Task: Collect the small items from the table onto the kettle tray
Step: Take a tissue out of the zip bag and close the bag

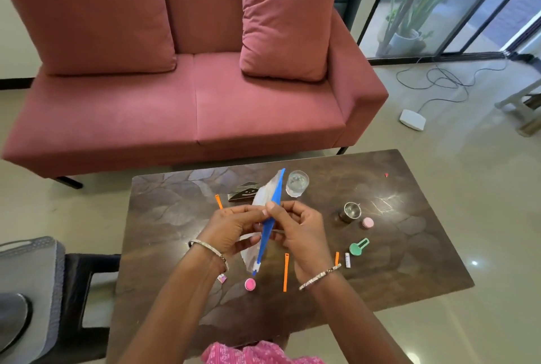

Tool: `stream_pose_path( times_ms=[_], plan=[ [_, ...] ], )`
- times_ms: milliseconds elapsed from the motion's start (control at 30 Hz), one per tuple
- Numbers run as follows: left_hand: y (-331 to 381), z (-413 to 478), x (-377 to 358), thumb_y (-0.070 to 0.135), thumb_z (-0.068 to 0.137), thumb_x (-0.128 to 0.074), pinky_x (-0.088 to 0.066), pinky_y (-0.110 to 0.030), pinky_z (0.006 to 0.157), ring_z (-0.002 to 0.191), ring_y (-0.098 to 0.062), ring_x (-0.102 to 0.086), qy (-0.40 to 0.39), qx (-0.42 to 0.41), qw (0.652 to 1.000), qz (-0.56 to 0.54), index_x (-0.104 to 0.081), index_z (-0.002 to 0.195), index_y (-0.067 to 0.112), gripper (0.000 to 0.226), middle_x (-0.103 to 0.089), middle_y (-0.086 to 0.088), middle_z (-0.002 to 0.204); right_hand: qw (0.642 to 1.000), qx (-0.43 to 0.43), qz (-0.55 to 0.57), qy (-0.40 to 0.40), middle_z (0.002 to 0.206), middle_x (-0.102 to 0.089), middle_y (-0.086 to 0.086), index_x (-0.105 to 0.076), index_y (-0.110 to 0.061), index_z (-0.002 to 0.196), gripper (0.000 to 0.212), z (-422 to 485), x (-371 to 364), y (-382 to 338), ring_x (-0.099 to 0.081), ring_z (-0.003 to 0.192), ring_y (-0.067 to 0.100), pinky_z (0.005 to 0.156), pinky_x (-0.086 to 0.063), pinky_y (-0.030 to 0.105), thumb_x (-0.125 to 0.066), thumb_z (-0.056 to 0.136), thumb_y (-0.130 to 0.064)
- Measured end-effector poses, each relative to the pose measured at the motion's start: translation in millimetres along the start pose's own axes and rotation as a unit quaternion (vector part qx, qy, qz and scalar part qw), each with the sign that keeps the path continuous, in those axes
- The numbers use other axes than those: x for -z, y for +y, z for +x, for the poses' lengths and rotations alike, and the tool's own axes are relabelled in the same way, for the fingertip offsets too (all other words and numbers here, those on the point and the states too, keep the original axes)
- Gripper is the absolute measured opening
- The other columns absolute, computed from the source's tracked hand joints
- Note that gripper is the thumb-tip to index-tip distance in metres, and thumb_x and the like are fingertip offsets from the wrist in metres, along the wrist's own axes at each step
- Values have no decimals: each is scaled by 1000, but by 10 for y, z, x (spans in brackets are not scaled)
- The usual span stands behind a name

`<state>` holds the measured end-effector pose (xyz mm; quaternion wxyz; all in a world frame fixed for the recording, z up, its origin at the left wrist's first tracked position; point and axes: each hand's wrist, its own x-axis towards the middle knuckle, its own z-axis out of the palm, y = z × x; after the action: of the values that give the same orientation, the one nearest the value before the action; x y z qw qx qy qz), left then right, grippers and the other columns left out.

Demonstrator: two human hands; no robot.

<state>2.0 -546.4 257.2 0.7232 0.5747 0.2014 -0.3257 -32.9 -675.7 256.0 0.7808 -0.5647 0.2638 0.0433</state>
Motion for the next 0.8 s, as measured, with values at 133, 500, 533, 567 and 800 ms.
stream_pose_path(
  times_ms=[133,500,533,567,800],
  plan=[
    [-84,-26,-6,15,80,-74,-53,-20,59,61,-7,-61,-4,-22,1000,-10,-77,81,11,5,-67,-8,75,1000,0,-20,-12,82,-73,24,-69,3,88,16,32,81,-3,-73,73,37,56,-56,31,-72,86,-13],
    [-153,-181,116,16,74,-72,-58,-36,58,51,-10,-66,294,-300,852,313,-69,66,22,10,-67,8,56,944,182,-267,63,67,-68,-1,-61,-13,75,18,100,201,47,-66,58,15,56,-56,33,-71,76,1],
    [-149,-196,112,17,73,-72,-56,-34,58,50,-7,-65,304,-307,841,326,-67,65,23,11,-66,10,55,932,205,-295,56,71,-69,-3,-64,-14,73,20,101,196,54,-66,60,14,59,-55,31,-68,75,5],
    [-149,-213,106,19,73,-72,-55,-30,57,49,-3,-63,312,-315,831,337,-67,65,24,11,-64,12,54,920,225,-316,51,77,-69,-4,-68,-16,71,25,95,189,61,-66,64,13,60,-54,30,-64,74,8],
    [-141,-230,72,19,73,-73,-48,-13,55,50,1,-62,309,-335,827,329,-68,66,25,11,-64,15,54,864,265,-428,21,123,-55,0,-80,-22,85,51,120,124,107,-57,110,17,90,-49,33,-47,74,15]
  ],
)
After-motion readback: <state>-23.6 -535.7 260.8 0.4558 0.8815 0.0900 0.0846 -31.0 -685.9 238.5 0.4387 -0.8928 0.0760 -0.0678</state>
